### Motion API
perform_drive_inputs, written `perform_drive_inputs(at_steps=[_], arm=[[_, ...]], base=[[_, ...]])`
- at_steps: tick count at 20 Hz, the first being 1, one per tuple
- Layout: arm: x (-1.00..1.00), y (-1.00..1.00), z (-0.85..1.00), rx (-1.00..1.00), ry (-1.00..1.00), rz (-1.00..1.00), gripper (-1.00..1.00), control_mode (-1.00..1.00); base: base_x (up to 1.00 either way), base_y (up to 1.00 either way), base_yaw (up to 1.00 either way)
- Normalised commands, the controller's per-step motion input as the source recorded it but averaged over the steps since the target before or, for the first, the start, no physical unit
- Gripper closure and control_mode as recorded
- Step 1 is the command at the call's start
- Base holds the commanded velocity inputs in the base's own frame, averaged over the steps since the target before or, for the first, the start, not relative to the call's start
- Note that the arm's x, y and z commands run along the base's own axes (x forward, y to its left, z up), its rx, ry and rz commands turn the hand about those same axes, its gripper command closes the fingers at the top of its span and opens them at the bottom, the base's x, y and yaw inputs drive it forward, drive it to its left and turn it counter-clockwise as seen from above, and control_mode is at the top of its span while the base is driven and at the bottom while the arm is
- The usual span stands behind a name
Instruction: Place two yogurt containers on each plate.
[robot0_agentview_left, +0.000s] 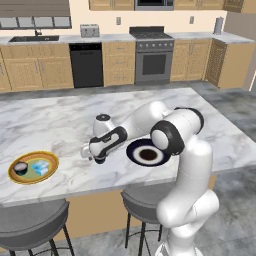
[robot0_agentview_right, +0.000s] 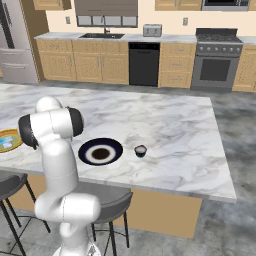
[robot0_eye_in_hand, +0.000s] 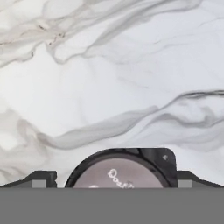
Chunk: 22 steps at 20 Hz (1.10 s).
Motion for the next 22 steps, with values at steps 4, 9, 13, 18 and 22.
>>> perform_drive_inputs(at_steps=[4, 9, 13, 18, 22], arm=[[0.0, 0.0, -0.12, 0.0, 0.0, 0.0, -1.0, -1.0], [0.0, 0.0, -0.03, 0.0, 0.0, 0.0, 1.0, -1.0], [0.0, 0.0, 0.0, 0.0, 0.0, 0.0, 1.0, -1.0], [-0.06, -0.17, 0.2, 0.0, 0.0, 0.0, 1.0, -1.0], [-0.07, -0.35, 0.34, 0.0, 0.0, -0.02, 1.0, -1.0]], base=[[0.0, 0.0, 0.0], [0.0, 0.0, 0.0], [0.0, 0.0, 0.0], [0.0, 0.0, 0.0], [0.0, 0.0, 0.0]])
